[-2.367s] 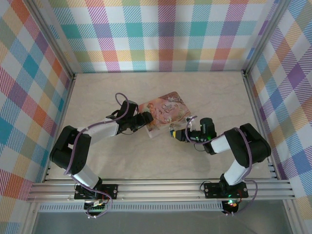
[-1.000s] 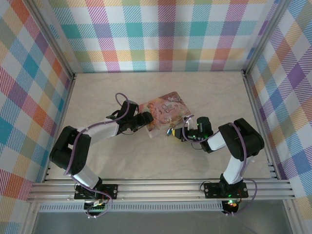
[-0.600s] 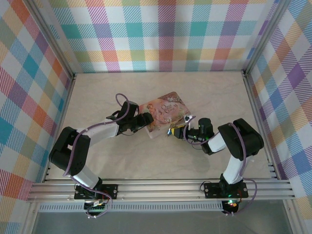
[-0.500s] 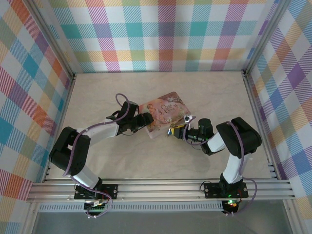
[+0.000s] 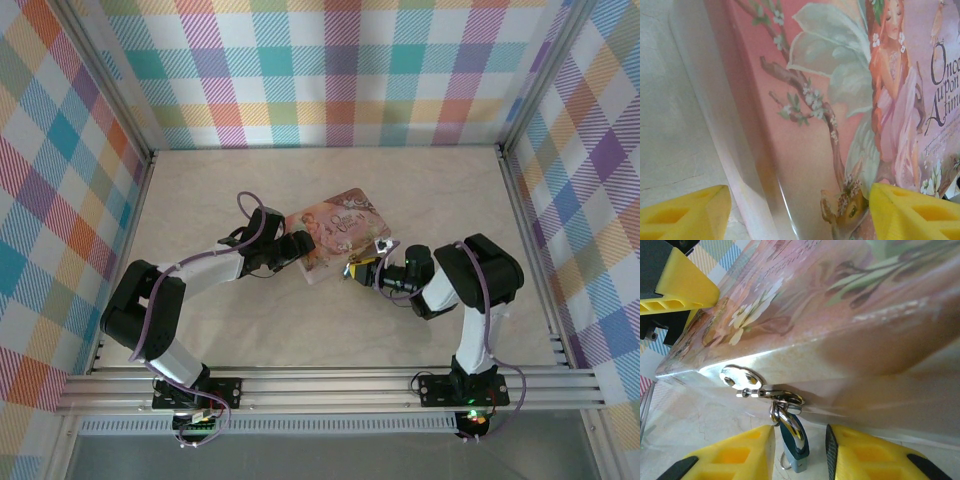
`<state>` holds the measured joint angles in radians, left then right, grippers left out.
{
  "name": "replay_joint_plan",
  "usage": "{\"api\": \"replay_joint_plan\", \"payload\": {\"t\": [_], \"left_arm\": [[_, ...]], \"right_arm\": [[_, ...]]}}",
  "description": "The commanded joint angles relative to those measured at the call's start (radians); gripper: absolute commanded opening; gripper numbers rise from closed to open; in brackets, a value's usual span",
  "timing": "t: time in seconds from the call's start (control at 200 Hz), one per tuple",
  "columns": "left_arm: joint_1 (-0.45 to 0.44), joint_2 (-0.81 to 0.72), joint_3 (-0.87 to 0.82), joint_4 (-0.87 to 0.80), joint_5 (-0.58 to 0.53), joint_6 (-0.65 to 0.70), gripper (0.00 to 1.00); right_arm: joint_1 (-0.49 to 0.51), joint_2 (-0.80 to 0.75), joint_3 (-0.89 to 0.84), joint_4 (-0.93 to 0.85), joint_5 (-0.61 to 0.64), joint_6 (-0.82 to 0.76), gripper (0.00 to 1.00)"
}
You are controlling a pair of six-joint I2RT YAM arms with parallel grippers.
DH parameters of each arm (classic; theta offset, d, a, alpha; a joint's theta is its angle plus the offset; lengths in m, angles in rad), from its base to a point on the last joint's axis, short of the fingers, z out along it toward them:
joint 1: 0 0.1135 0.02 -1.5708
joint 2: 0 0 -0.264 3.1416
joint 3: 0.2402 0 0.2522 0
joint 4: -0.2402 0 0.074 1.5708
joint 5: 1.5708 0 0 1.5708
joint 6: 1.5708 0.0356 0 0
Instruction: Unlock a padlock with a key
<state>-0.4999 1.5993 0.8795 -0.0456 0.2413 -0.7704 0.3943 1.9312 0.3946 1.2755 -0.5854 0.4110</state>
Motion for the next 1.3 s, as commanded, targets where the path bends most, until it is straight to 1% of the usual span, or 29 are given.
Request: {"api": "replay_joint_plan", "payload": {"t": [0.0,0.275,0.45,0.565,0.725,0.95,1.12,1.215,1.295], "left_arm": [[-0.023,0.025,-0.034,-0.152,-0.011,0.015,0.72],[-0.023,0.019,-0.039,-0.154,-0.015,0.014,0.72],[-0.023,0.012,-0.046,-0.156,-0.019,0.014,0.72],[-0.023,0.007,-0.049,-0.161,-0.025,0.014,0.72],[-0.022,-0.001,-0.050,-0.168,-0.028,0.013,0.72],[-0.041,-0.020,-0.048,-0.205,-0.052,0.026,0.72],[-0.058,-0.027,-0.049,-0.224,-0.076,0.034,0.72],[-0.066,-0.023,-0.054,-0.224,-0.081,0.033,0.72],[-0.069,-0.015,-0.061,-0.224,-0.081,0.031,0.72]], "right_arm": [[0.005,0.017,0.012,0.066,-0.036,0.017,0.30],[0.005,0.017,0.000,0.090,-0.028,0.022,0.16],[0.005,-0.002,-0.015,0.071,-0.007,0.014,0.08],[0.005,-0.021,-0.028,0.054,0.013,0.008,0.05],[0.005,-0.072,-0.043,-0.034,0.075,-0.012,0.01],[0.003,-0.159,-0.041,-0.150,0.131,-0.007,0.00],[-0.008,-0.167,-0.036,-0.137,0.136,0.060,0.00],[-0.021,-0.166,-0.034,-0.105,0.118,0.103,0.00],[-0.028,-0.170,-0.027,-0.111,0.109,0.124,0.00]]}}
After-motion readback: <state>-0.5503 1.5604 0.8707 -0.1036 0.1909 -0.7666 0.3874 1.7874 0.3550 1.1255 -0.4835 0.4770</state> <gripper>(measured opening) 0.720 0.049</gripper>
